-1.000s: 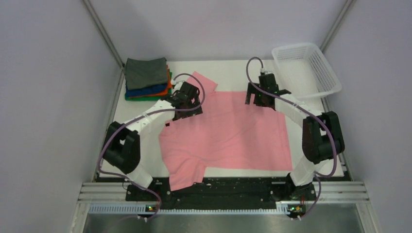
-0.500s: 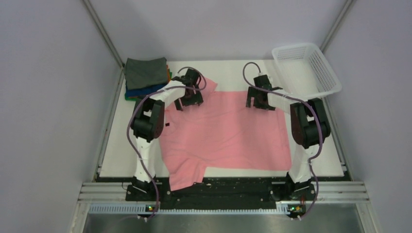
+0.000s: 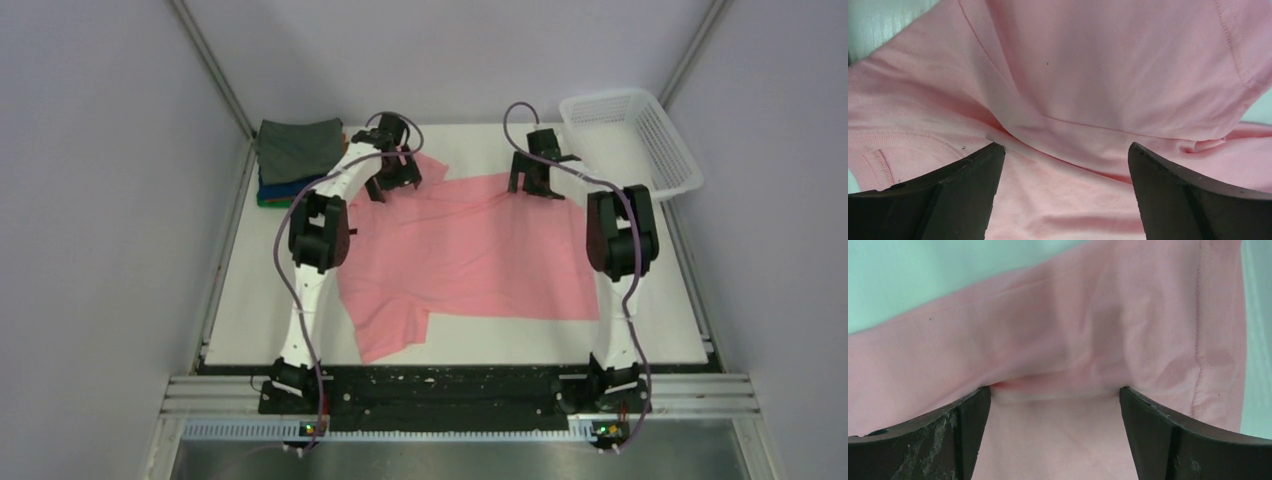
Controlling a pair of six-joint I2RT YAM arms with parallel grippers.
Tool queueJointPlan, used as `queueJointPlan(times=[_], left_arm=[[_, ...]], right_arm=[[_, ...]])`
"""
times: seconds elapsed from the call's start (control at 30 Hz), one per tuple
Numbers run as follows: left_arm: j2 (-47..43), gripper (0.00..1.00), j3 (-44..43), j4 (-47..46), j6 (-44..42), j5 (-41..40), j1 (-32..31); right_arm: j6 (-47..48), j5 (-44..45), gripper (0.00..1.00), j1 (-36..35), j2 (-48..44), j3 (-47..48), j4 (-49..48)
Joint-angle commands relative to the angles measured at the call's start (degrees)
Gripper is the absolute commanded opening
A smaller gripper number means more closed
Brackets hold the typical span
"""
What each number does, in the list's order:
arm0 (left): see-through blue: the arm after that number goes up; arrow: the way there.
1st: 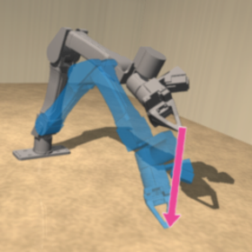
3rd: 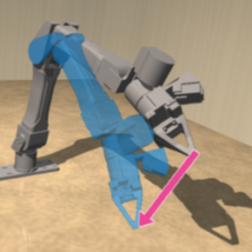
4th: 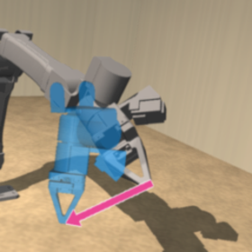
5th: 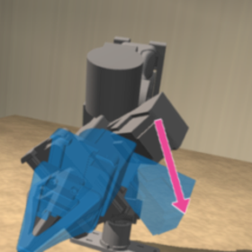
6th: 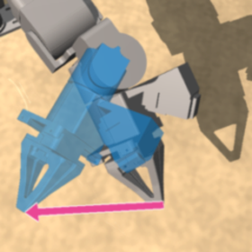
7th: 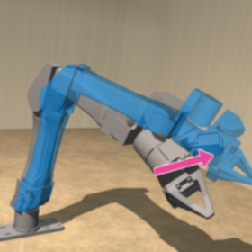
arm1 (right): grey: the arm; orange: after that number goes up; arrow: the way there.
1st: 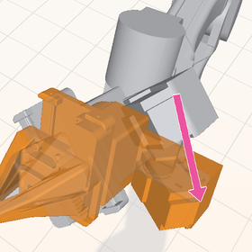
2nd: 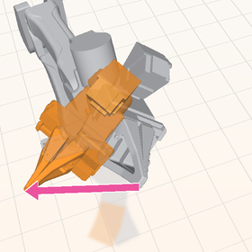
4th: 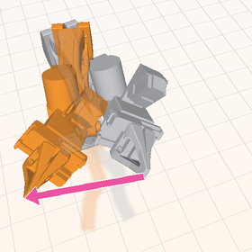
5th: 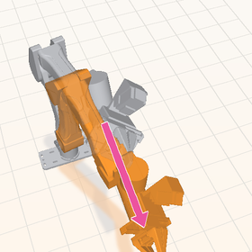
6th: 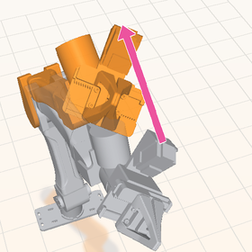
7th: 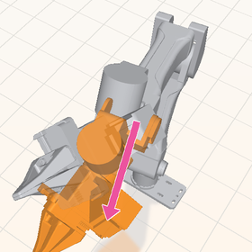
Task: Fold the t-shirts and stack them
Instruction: Flatten out the tshirt, then grab the side of the flattened tshirt closest away from the robot with both arms
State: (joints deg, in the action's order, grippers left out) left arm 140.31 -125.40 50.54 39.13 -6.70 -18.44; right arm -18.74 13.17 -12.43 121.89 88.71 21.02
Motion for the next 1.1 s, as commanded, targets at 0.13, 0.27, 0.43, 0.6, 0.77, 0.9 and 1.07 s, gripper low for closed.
queueJointPlan(times=[0.13, 0.27, 0.43, 0.6, 0.77, 0.9, 1.07], left_arm=[[-2.81, 0.99, -1.3, -2.25, -1.48, 5.5, 2.4], [-12.27, 0.99, 3.75, -2.45, -3.85, 4.99, 0.11], [-30.58, 0.99, 23.11, -3.2, -4.1, -1.64, -6.25], [-48.9, 0.99, 48.92, -4.67, 4.11, -9.35, -14.94], [-61.95, 0.94, 65.71, 3.87, 16.11, -12.67, -22.87], [-68.83, 0.87, 74.5, 11.67, 26.31, -11.27, -31.17], [-73.85, 0.72, 84.06, 8.94, 34.48, -3.79, -39.17]], right_arm=[[2.0, -4.22, 0.99, 1.88, 5.57, 12.04, 6.55], [2.4, -3.37, 0.99, 0.23, -4.81, 6.26, 6.29], [-1.06, -2.34, 0.99, -1.72, -22.17, -10.07, 5.17], [-7.29, 1.85, 0.99, -1.87, -41.76, -31.62, 1.38], [-9.97, 2.35, 0.99, -1.78, -53.8, -43.15, 1.14], [-10.87, 4.02, 0.99, -1.52, -58.07, -46.63, 1.31], [-11.47, 4.23, 0.99, -1.33, -59.84, -47.92, 1.36]])
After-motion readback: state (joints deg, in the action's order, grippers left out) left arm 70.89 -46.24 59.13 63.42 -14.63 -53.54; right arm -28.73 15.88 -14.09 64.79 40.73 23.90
